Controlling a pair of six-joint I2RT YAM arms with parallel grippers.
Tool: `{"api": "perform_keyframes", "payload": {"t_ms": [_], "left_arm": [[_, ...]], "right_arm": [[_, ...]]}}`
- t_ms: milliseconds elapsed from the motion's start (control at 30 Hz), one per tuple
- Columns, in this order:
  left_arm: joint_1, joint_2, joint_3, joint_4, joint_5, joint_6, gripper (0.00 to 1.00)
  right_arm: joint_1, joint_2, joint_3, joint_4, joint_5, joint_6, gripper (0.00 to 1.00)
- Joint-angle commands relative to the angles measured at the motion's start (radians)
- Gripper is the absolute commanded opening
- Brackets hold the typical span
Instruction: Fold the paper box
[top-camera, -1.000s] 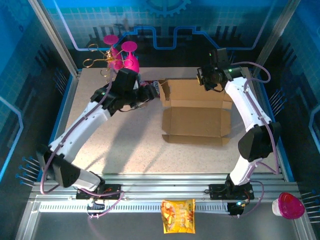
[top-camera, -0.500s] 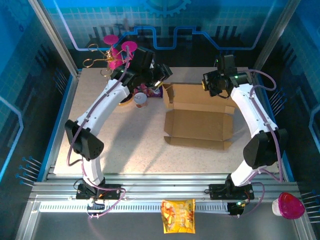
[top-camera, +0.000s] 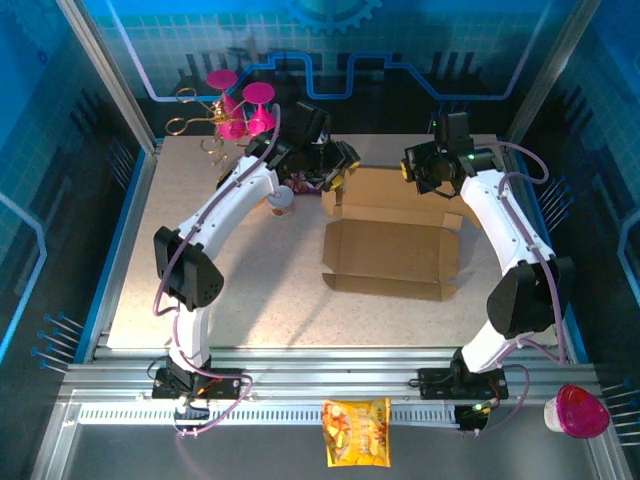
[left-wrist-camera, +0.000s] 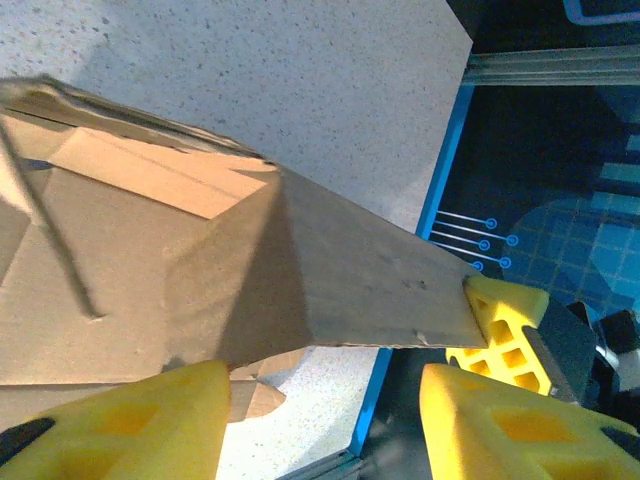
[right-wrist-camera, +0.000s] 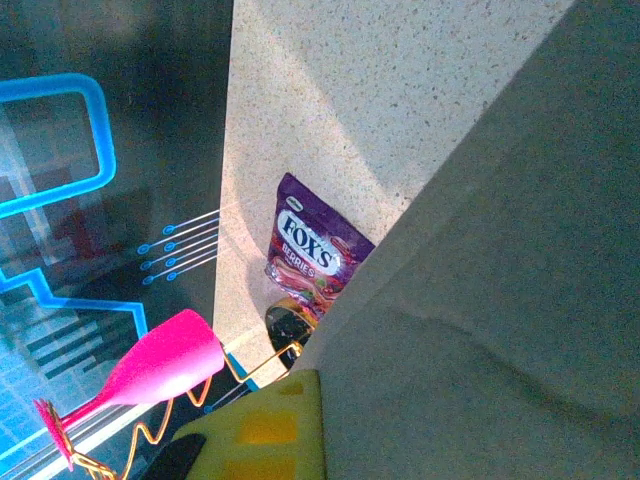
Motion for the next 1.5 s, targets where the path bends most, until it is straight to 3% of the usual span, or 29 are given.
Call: {"api": "perform_keyframes", "payload": {"t_ms": [0,200,433,500,633,733,867,1033,1333,1467], "left_arm": [[-0.003,0.03,0.029,0.006,0.019,-0.02,0.52],[0.017,0.059,0.035,0.025,0.011,-0.026,0.41],[0.036,0.05,-0.015,0.069,0.009,-0.061,0.0],[0.036,0.035,-0.047,0.085,0.006,-0.089,0.0],[0.036,-0.02,-0.14,0.132,-0.016,-0.19,0.0],[0.036,-0.069,-0.216,0.182,-0.036,-0.267,0.0],[0.036,-0.113,-0.277,0.226,-0.054,-0.333,0.0],[0.035,-0.137,-0.306,0.24,-0.058,-0.368,0.0],[0.035,-0.168,-0.347,0.245,-0.057,-0.385,0.0],[0.035,-0.187,-0.377,0.262,-0.059,-0.394,0.0]], "right_arm": [[-0.011,-0.03,-0.008,0.028,-0.03,0.009,0.0],[-0.011,-0.047,-0.043,0.052,-0.044,0.004,0.0],[-0.015,-0.059,-0.114,0.189,-0.106,-0.032,0.0],[-0.021,-0.073,-0.169,0.288,-0.13,-0.05,0.0],[-0.03,-0.157,-0.33,0.514,-0.134,-0.064,0.32],[-0.02,-0.241,-0.478,0.66,-0.103,-0.023,0.43],[0.018,-0.32,-0.647,0.806,-0.028,0.065,0.46],[0.066,-0.3,-0.752,0.99,0.016,0.15,0.46],[0.14,-0.219,-0.738,1.147,0.108,0.18,0.47],[0.154,-0.217,-0.733,1.133,0.12,0.18,0.48]]}}
